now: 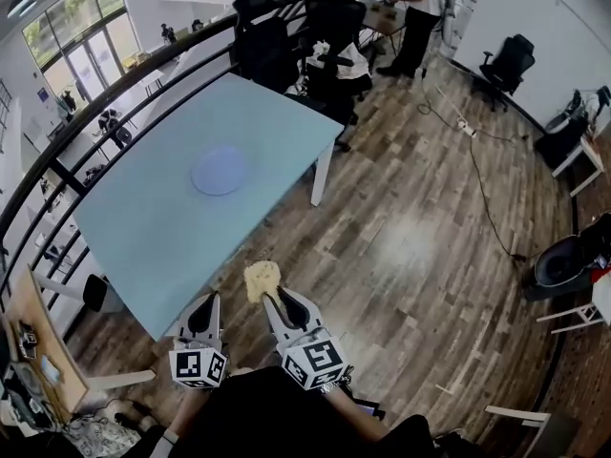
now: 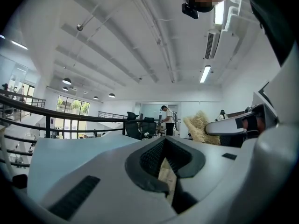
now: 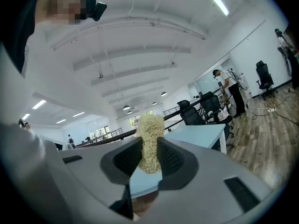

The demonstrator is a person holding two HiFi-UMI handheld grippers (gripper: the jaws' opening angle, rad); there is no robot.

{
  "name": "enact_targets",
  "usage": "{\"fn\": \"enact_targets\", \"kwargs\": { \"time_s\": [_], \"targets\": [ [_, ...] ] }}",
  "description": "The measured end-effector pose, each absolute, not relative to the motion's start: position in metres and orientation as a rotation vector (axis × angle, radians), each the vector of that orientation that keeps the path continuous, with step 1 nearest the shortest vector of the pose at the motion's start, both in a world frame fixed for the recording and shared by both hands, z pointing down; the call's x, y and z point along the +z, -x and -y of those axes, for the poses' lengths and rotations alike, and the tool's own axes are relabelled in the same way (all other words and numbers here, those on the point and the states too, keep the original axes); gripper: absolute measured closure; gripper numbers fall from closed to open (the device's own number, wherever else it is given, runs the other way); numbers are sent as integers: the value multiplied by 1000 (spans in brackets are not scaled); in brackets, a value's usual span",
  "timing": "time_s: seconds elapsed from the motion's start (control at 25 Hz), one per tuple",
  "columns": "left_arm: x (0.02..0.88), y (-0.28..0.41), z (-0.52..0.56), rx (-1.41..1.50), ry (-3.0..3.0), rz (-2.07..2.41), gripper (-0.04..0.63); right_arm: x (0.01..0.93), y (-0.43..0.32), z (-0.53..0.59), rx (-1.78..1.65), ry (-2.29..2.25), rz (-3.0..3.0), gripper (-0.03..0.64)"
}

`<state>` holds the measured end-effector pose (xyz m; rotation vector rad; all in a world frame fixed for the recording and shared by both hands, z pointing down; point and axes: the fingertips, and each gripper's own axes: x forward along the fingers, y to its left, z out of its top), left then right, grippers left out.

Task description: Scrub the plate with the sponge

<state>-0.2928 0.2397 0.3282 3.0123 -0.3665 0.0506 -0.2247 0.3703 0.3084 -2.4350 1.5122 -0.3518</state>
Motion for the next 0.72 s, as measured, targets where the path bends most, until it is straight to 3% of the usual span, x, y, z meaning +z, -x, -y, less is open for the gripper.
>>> {"fn": "enact_targets", "kwargs": {
  "time_s": [0.72],
  "targets": [
    [345, 221, -229, 71, -2964, 477, 594, 323, 140, -364, -404, 2422, -1553, 534]
  ]
}}
